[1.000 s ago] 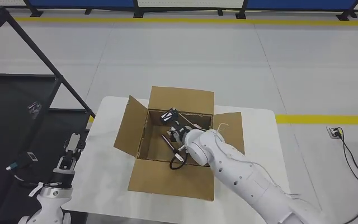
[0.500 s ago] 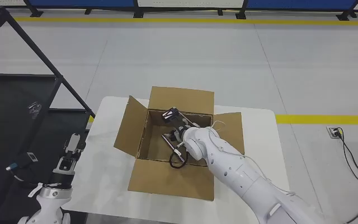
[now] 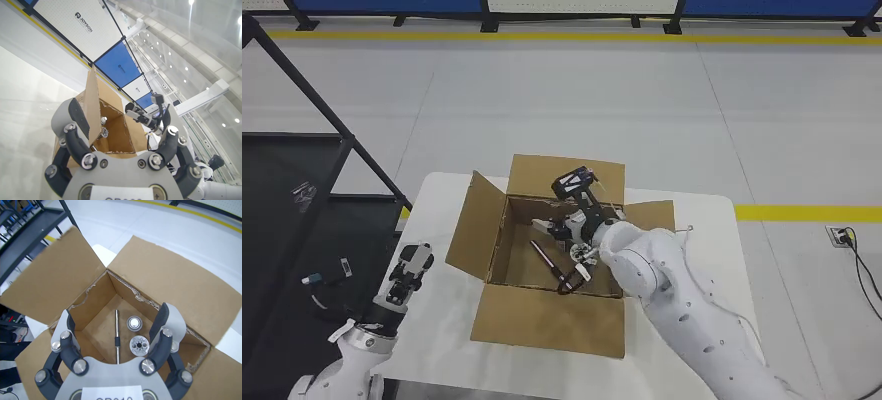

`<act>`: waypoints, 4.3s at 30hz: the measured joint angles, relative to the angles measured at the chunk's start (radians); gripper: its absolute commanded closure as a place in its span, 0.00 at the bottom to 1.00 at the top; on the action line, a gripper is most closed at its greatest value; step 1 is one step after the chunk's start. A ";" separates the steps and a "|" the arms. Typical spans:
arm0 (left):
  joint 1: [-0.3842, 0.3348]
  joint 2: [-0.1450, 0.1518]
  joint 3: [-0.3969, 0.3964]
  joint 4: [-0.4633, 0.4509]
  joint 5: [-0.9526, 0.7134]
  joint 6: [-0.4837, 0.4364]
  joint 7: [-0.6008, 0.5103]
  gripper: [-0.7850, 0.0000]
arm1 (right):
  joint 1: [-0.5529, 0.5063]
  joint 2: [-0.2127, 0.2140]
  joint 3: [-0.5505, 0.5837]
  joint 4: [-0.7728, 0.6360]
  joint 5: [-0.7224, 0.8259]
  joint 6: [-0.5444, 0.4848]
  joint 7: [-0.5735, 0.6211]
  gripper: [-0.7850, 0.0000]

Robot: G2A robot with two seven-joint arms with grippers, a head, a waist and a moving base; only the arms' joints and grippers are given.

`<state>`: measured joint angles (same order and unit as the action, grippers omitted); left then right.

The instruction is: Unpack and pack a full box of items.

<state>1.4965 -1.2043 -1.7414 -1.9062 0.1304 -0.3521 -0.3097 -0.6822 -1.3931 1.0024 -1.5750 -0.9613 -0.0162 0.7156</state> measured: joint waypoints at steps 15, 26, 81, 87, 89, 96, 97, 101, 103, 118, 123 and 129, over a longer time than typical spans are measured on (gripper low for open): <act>-0.078 0.008 0.119 -0.021 0.084 0.004 -0.130 0.00 | -0.281 0.098 0.618 -0.268 0.328 -0.172 0.240 0.00; -0.190 0.004 0.259 0.066 0.141 0.048 -0.183 0.00 | -0.194 0.142 0.739 0.117 0.541 -0.233 0.523 0.00; -0.287 -0.017 0.385 0.186 0.138 0.212 -0.030 0.00 | -0.053 0.125 0.139 0.303 0.678 -0.498 0.159 0.00; -0.227 0.000 0.245 0.091 0.056 0.173 -0.058 0.00 | -0.080 0.146 0.209 0.203 0.666 -0.478 0.145 0.00; -0.195 0.007 0.184 0.071 0.004 0.156 -0.096 0.00 | -0.082 0.148 0.216 0.195 0.658 -0.469 0.143 0.00; -0.033 0.042 -0.052 0.074 -0.146 0.060 -0.388 0.00 | -0.081 0.147 0.214 0.199 0.660 -0.471 0.143 0.00; -0.017 0.046 -0.068 0.084 -0.162 0.054 -0.432 0.00 | -0.081 0.147 0.214 0.199 0.660 -0.471 0.143 0.00; 0.025 0.061 -0.103 0.127 -0.215 0.034 -0.617 0.00 | -0.097 0.148 0.228 0.206 0.678 -0.457 0.107 0.00; 0.026 0.069 -0.097 0.152 -0.250 0.038 -0.716 0.00 | -0.108 0.149 0.254 0.226 0.683 -0.436 0.019 0.00; -0.053 0.095 -0.007 0.255 -0.530 0.072 -1.057 0.00 | 0.066 0.088 0.161 0.610 0.609 -0.281 -0.481 0.00; -0.060 0.098 0.003 0.261 -0.613 0.069 -1.053 0.00 | 0.161 0.039 0.074 0.802 0.622 -0.309 -0.589 0.00; -0.064 0.100 0.007 0.253 -0.654 0.060 -1.006 0.00 | 0.243 -0.007 0.031 0.977 0.727 -0.432 -0.561 0.00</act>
<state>1.4324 -1.1038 -1.7344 -1.6536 -0.5233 -0.2923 -1.3153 -0.4394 -1.4003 1.0330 -0.5983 -0.2344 -0.4486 0.1549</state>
